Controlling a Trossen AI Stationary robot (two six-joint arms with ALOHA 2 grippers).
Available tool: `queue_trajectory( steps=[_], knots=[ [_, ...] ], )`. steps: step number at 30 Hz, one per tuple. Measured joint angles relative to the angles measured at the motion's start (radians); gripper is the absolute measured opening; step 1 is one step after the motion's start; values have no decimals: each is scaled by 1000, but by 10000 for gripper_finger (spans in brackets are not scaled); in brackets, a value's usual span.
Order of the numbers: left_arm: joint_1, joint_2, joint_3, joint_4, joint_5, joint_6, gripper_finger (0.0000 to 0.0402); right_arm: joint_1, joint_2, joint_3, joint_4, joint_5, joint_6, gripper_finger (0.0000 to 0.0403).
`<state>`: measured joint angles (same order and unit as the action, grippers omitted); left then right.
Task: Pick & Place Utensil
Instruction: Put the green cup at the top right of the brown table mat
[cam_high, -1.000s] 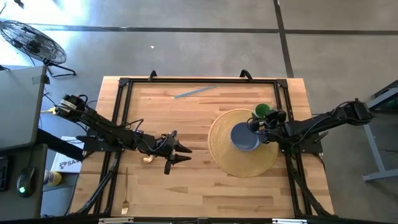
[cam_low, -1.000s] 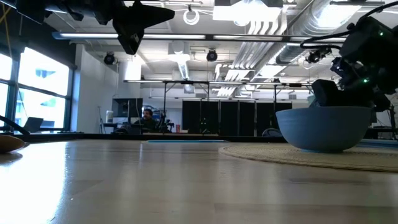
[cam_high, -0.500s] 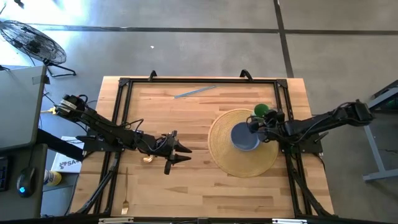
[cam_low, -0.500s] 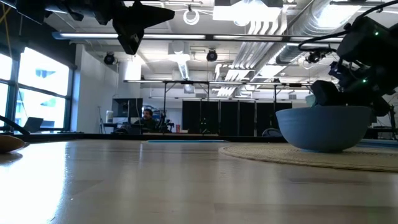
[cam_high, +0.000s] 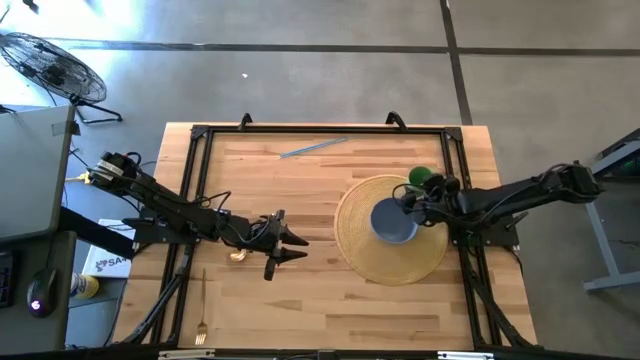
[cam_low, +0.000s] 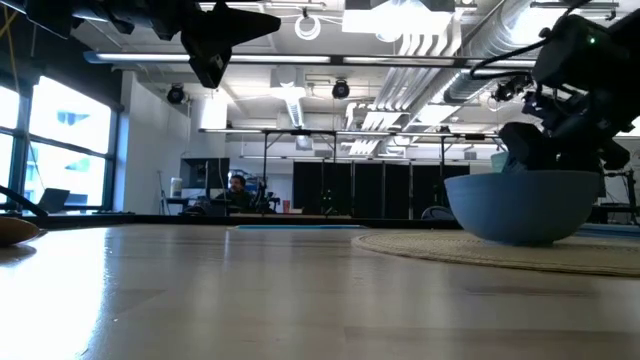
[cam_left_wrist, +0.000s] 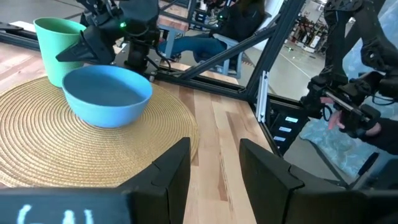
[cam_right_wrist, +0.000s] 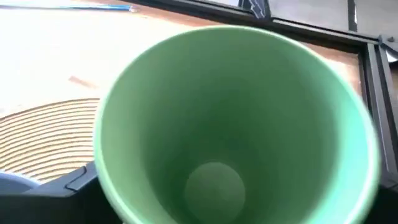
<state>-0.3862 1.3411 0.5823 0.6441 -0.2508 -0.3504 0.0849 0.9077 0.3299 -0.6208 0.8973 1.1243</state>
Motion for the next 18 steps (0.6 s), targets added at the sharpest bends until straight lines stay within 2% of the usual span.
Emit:
queue_trajectory(
  steps=[10, 18],
  knots=[
    [0, 0, 0, -5, 0, -22, 136, 1, 0, 84, -176, -165, 73, 398],
    [0, 0, 0, -8, 0, -23, 136, 1, 0, 179, -367, -198, 130, 396]
  ],
)
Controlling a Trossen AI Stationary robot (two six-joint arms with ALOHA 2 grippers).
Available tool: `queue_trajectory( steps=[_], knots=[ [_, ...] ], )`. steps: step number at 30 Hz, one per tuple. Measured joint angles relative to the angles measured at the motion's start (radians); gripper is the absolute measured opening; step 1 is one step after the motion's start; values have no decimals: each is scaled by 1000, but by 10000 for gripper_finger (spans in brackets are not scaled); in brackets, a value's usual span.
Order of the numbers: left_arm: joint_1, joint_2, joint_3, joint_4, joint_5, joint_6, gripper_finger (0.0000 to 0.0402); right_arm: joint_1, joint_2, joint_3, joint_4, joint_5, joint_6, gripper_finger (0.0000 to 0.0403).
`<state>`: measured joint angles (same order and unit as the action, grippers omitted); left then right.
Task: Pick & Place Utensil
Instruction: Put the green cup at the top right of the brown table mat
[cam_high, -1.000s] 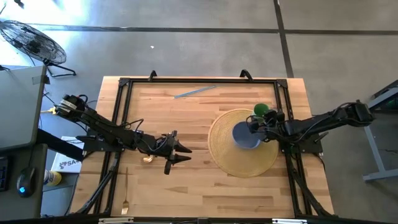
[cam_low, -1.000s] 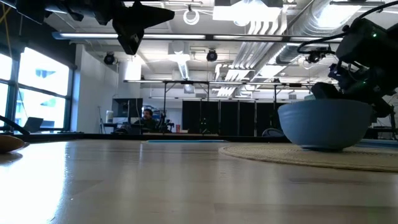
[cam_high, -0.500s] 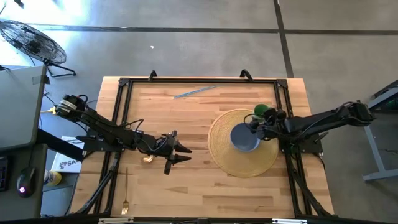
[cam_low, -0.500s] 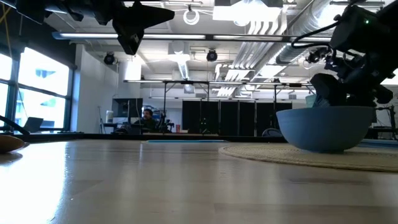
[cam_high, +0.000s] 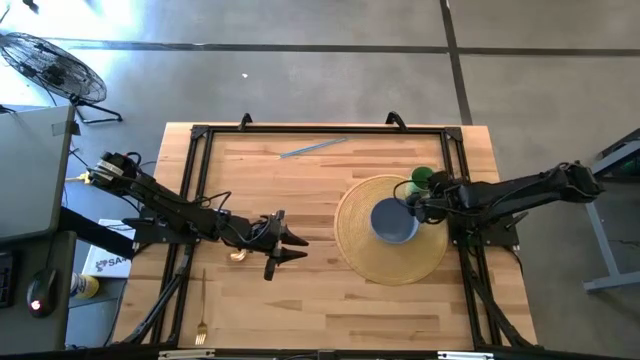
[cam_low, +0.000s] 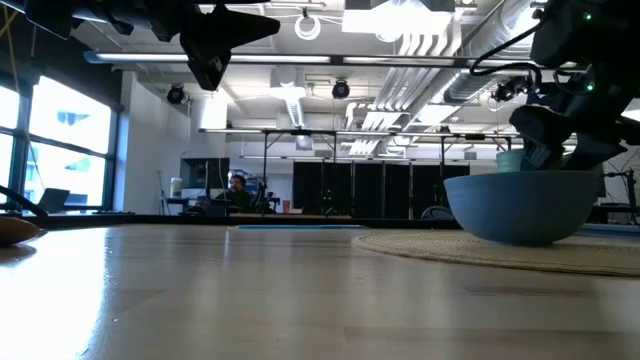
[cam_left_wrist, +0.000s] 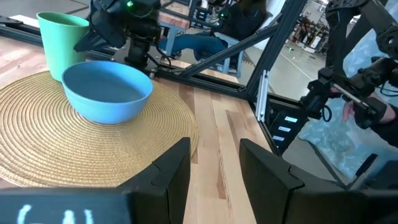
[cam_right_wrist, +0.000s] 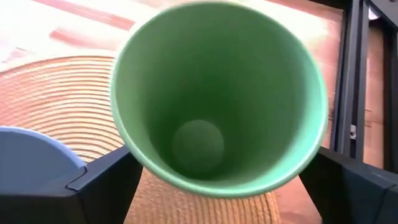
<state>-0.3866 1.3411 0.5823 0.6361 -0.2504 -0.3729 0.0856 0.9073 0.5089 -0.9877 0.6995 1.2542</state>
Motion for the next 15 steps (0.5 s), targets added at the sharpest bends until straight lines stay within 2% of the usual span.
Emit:
queue_trajectory(
  steps=[15],
  knots=[
    [0, 0, 0, -2, 0, -3, 136, 0, 0, 54, -26, -19, -28, 396]
  ],
)
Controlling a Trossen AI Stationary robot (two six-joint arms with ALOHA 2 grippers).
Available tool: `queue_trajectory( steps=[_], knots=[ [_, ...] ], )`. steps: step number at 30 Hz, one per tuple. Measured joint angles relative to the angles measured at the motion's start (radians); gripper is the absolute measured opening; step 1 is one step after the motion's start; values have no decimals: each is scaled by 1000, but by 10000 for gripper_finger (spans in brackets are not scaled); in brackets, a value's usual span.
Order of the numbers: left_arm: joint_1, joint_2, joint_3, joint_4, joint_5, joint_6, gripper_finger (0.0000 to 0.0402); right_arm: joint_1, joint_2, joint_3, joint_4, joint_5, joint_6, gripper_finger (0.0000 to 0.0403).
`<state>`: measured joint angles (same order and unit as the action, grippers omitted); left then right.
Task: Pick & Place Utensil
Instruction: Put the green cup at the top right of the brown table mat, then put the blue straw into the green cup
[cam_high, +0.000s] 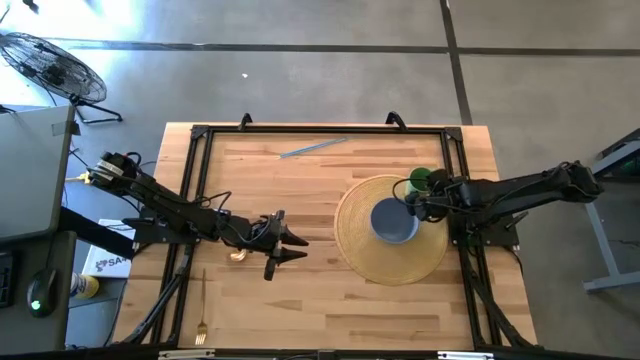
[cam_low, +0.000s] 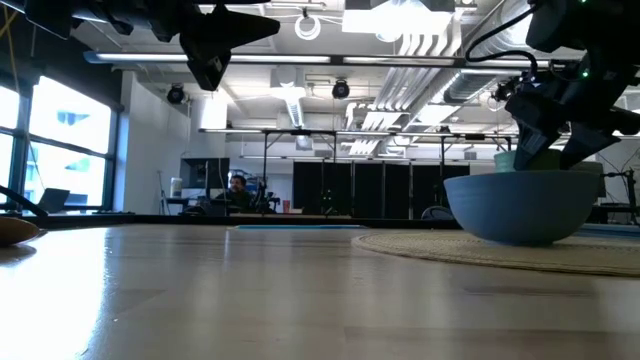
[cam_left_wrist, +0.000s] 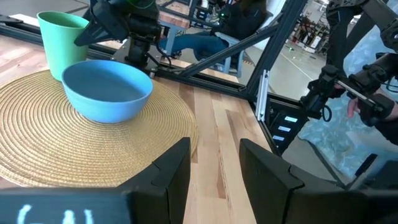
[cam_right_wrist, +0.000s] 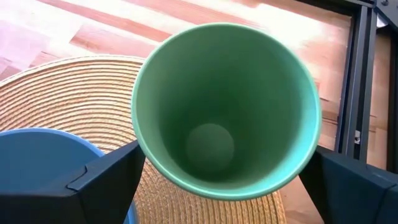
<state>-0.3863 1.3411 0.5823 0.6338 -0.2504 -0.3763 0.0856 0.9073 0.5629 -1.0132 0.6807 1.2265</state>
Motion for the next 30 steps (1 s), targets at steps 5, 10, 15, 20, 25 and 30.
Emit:
queue_trajectory(
  steps=[5, 10, 15, 20, 25, 30],
  knots=[
    [0, 0, 0, 0, 0, 0, 136, -1, 0, 0, 0, 0, 0, 396],
    [0, 0, 0, 0, 0, 0, 136, -1, 0, 0, 8, -28, 0, 396],
    [0, 0, 0, 0, 0, 0, 136, -1, 0, 0, 15, -73, 20, 390],
    [0, 0, 0, 0, 12, 0, 136, -17, 0, 0, 3, -124, 41, 373],
    [0, 0, 0, 0, 25, 0, 136, -41, 0, 0, -8, -230, 56, 365],
    [0, 0, 0, 0, 25, 0, 136, -42, 0, 18, -14, -323, 37, 367]
  ],
)
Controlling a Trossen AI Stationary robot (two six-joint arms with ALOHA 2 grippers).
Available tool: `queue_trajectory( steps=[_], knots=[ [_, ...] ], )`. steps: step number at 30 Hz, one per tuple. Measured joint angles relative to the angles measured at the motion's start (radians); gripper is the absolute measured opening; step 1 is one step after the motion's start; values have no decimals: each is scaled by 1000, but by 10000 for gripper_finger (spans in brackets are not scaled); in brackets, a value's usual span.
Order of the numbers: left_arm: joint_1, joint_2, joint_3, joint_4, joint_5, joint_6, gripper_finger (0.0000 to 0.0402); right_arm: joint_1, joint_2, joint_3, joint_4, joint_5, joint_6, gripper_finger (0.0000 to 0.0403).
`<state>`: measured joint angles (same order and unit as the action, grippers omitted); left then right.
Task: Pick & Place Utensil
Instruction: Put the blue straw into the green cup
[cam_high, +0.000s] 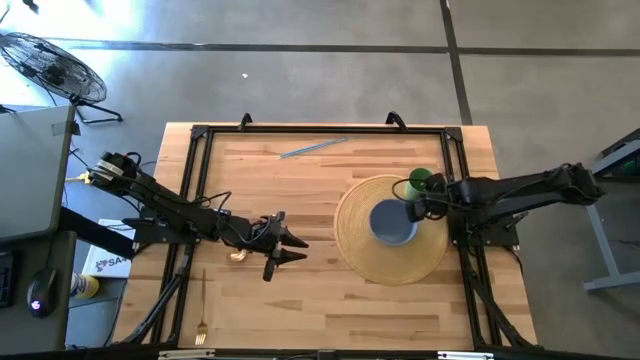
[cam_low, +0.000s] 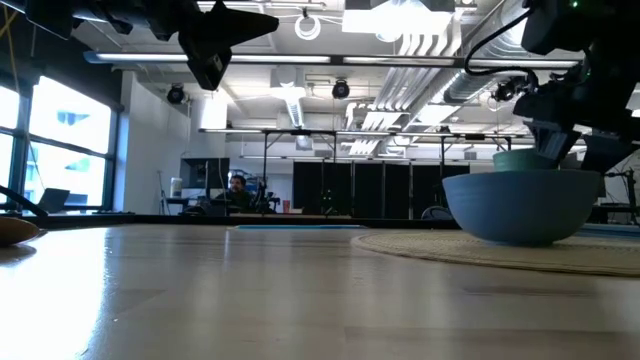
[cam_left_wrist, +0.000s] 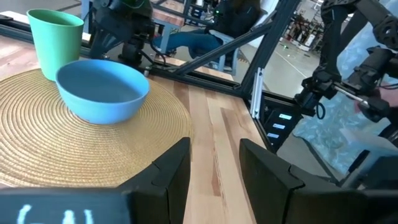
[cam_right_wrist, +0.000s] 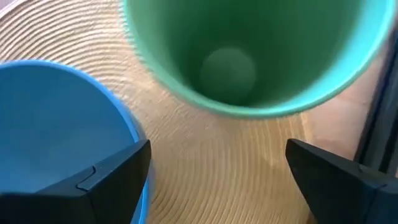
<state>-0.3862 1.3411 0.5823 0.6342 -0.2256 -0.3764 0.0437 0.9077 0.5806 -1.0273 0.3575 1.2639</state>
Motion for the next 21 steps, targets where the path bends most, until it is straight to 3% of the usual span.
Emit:
queue_trajectory(
  steps=[12, 21],
  knots=[
    [0, 0, 0, -2, 2, 0, 136, 48, 2, 186, -204, -59, 40, 364],
    [0, 0, 0, -5, 2, 0, 136, 177, 2, 284, -86, -60, 39, 364]
  ],
)
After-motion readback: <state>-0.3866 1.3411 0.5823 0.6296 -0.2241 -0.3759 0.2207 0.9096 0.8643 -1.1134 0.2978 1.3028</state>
